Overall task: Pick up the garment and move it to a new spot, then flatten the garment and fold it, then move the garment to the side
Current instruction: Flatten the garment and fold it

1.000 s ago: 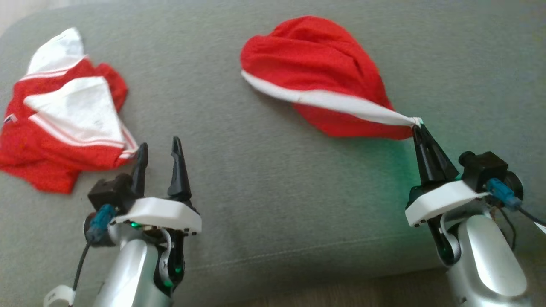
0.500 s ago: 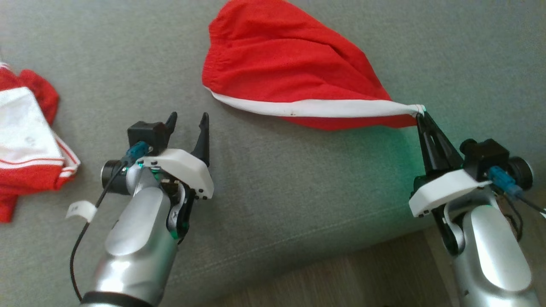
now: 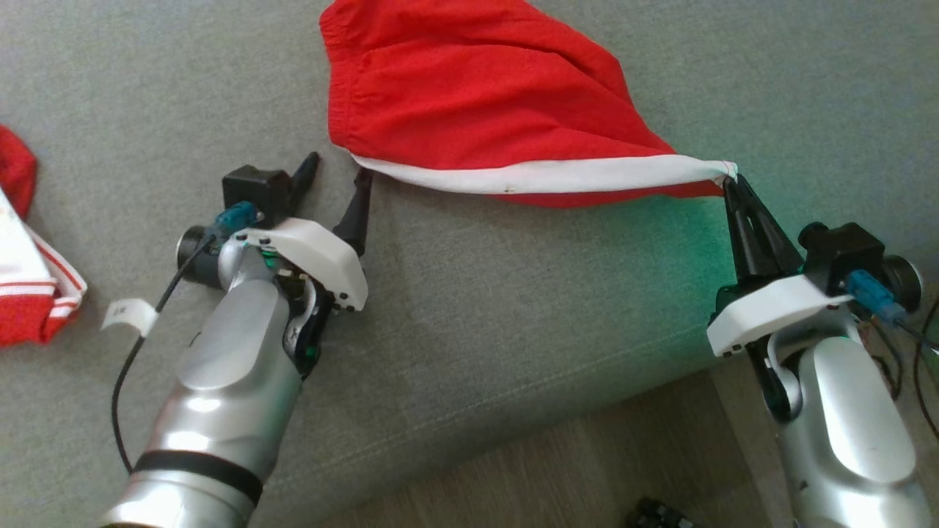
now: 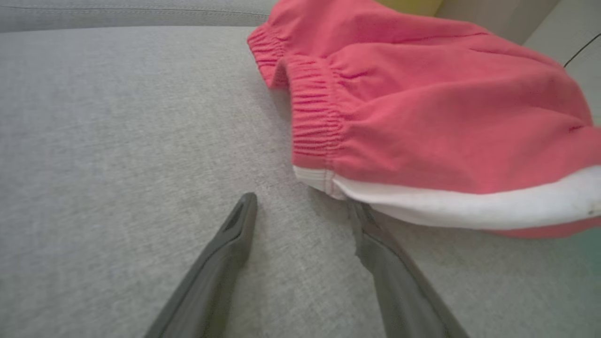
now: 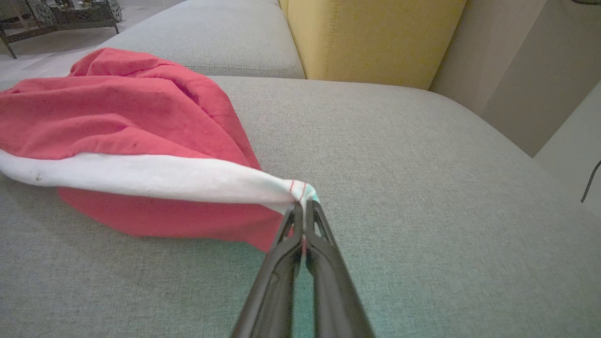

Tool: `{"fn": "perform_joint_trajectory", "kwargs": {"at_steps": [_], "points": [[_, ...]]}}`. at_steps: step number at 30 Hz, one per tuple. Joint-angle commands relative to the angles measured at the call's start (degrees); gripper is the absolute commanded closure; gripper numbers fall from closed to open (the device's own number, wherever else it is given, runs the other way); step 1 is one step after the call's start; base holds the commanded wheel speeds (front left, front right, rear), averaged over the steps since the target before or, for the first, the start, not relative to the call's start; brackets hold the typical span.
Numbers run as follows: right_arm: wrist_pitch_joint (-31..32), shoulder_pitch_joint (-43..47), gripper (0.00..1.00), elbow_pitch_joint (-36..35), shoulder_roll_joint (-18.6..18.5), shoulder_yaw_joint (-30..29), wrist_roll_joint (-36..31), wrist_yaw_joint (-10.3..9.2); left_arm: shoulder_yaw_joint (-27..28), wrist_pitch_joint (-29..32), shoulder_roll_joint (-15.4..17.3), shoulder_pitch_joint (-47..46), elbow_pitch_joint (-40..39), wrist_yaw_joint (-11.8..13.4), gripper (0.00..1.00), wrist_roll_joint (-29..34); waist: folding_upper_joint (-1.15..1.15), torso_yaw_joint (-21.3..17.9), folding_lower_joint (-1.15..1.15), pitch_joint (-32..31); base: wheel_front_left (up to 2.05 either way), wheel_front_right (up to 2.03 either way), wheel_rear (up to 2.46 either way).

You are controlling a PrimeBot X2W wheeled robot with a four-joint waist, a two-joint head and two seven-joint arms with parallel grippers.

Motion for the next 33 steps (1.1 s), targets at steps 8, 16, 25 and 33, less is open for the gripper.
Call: {"fn": "perform_joint_trajectory", "kwargs": {"at_steps": [8,16,25,33], "points": [[-1.2,-2.36,1.0,-0.37,0.08,0.98,0.68,-0.01,-1.29,-0.72,1.14,-3.62,-0.66,-1.63,0.0,-1.06,0.0,-0.24,0.0,0.43,0.0,0.0,0.0],[-1.53,-2.83,1.0,0.49,0.08,1.07,0.61,-0.01,-7.89,-0.76,2.3,-3.44,-4.92,-1.85,1.0,-3.72,0.0,0.14,0.0,0.59,0.0,0.0,0.0],[-1.64,-2.17,1.0,0.98,0.08,-0.32,-0.41,-0.01,-6.99,-0.77,5.4,-0.24,-12.81,-1.86,1.0,-4.28,0.0,2.76,0.0,-1.23,0.0,0.0,0.0],[-1.16,-1.43,1.0,0.99,0.08,-0.62,-1.11,-0.01,-4.2,-0.77,6.19,5.27,-17.56,-1.5,1.0,-2.55,0.0,5.72,0.0,-4.54,0.0,0.0,0.0]]}}
